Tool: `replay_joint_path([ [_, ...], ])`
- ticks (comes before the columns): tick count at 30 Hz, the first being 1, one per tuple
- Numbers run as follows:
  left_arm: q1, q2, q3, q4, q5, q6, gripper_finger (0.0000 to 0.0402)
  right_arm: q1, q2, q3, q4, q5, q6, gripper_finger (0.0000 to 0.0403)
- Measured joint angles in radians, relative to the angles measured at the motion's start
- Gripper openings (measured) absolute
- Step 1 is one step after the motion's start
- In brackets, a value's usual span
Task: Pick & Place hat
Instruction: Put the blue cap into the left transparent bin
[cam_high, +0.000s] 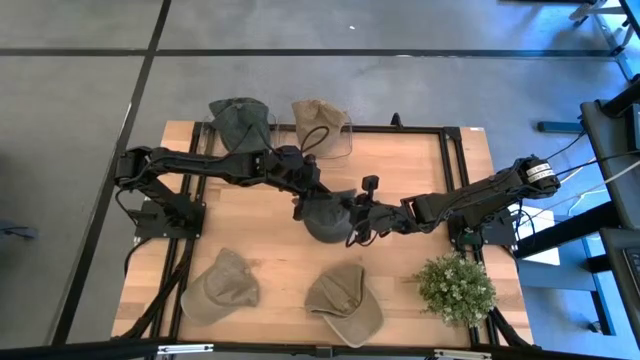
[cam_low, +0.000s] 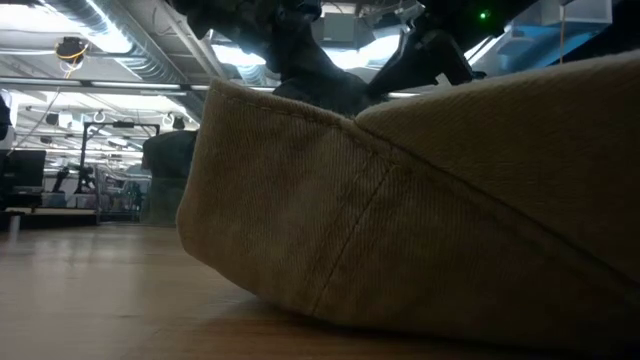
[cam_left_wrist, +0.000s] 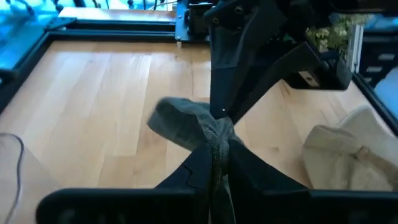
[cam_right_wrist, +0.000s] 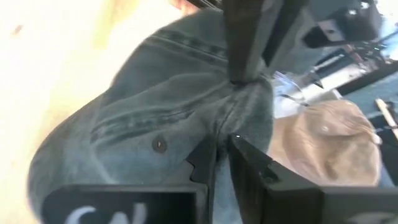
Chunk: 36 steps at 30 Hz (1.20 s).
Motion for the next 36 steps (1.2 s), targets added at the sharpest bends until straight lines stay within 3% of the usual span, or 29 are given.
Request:
replay_joint_path([
  [8,-0.001,0.0,0.0,-0.01,0.006,0.029,0.0028,0.0,0.0,0.0,-0.002,-0.068,0.004,0.0112],
  [14,0.01,-0.02,0.002,-0.096,0.003,0.058,0.0028,0.007,-0.018,0.0,-0.019,0.123,-0.027,0.0183],
  [17,0.031,-0.054,0.04,-0.216,0.003,0.089,0.0028,0.009,-0.043,0.0,-0.035,0.103,-0.068,0.0197],
  [22,0.078,-0.113,0.155,-0.456,-0.016,0.169,0.0032,0.004,-0.091,0.0,-0.092,0.042,-0.023,0.0198],
  [30,0.155,-0.156,0.518,-0.878,-0.361,0.334,0.0028,-0.038,-0.109,0.0,-0.161,0.041,0.057,0.0197],
  [36,0.258,-0.156,0.681,-1.099,-0.389,0.404,0.0028,-0.064,-0.109,0.0,-0.196,0.034,0.087,0.0197],
])
